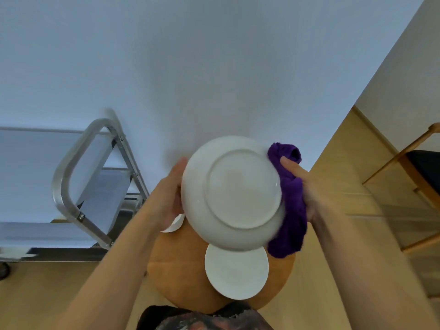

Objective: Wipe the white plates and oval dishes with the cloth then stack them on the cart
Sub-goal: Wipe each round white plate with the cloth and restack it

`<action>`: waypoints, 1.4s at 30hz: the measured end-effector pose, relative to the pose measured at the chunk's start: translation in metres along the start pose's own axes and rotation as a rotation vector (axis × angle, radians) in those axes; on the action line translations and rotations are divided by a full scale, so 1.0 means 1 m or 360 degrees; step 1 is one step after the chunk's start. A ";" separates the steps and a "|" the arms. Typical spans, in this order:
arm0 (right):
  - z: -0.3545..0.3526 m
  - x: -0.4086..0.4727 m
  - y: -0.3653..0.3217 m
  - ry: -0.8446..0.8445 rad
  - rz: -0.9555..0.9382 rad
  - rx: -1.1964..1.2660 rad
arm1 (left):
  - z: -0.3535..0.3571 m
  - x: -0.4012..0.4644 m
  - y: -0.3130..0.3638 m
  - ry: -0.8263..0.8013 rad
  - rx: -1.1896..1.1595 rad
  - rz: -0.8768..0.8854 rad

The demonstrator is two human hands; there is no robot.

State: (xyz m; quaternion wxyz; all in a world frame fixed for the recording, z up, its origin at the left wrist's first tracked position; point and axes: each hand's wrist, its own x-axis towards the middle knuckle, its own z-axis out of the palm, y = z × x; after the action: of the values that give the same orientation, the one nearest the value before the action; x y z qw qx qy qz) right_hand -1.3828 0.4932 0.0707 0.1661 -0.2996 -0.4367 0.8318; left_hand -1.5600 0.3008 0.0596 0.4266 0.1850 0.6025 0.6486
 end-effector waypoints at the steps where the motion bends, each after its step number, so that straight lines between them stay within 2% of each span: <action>1: -0.001 0.000 -0.002 -0.0029 0.0071 -0.0073 | -0.004 0.003 0.005 -0.0141 -0.0081 -0.0100; 2: 0.001 0.001 -0.003 -0.0027 0.0111 -0.0167 | -0.005 0.006 0.008 -0.0199 -0.0149 -0.0196; 4: 0.006 0.003 -0.006 0.0041 0.0060 -0.0316 | 0.002 0.011 0.010 -0.0117 -0.0159 -0.0294; 8: 0.003 0.008 -0.007 0.0233 -0.0229 -0.0409 | 0.017 0.011 0.009 0.0139 -0.0279 -0.0137; 11: 0.004 0.005 0.007 0.0196 -0.0209 -0.0275 | 0.029 0.010 0.011 0.0328 -0.0522 -0.0054; 13: 0.011 0.004 0.020 0.0284 -0.0277 -0.0142 | 0.043 0.007 0.009 0.0484 -0.0618 0.0057; 16: 0.020 0.003 0.042 0.0443 -0.0267 0.0096 | 0.066 -0.004 0.000 0.0691 -0.0462 0.0216; 18: 0.017 0.000 0.050 0.0441 -0.0232 0.0177 | 0.065 -0.011 -0.001 0.0622 -0.0318 0.0310; 19: 0.013 -0.002 0.048 0.0401 -0.0216 0.0170 | 0.058 -0.014 0.002 0.0480 -0.0303 0.0278; 22: -0.003 -0.009 0.024 0.0198 -0.0188 0.0022 | 0.029 -0.017 0.015 -0.0109 -0.0539 -0.0080; 24: -0.008 -0.011 0.007 0.0131 -0.0182 -0.0137 | 0.023 -0.015 0.013 -0.0219 -0.0631 -0.0216; 27: -0.001 -0.007 0.000 0.0212 -0.0215 -0.0266 | 0.032 -0.009 0.006 -0.0034 -0.0703 -0.0243; 32: 0.022 -0.010 0.025 0.0413 -0.0329 -0.0295 | 0.050 -0.005 0.008 0.0232 -0.0753 -0.0036; 36: 0.047 -0.015 0.053 0.0717 -0.0436 -0.0350 | 0.073 -0.003 0.001 0.0466 -0.0619 0.0096; 38: 0.055 -0.016 0.059 0.0859 -0.0421 -0.0519 | 0.075 -0.003 0.000 0.0533 -0.0565 0.0128; 40: 0.056 -0.018 0.064 0.0907 -0.0400 -0.0697 | 0.072 -0.004 0.000 0.0561 -0.0485 0.0146; 42: 0.052 -0.018 0.064 0.0902 -0.0406 -0.0689 | 0.066 -0.005 0.000 0.0558 -0.0347 0.0159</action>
State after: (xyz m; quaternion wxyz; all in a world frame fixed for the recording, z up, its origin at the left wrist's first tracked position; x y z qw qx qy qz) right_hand -1.4038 0.4153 0.0472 0.3155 -0.4892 -0.5728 0.5771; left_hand -1.5070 0.3381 0.0749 0.2999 0.0518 0.5840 0.7526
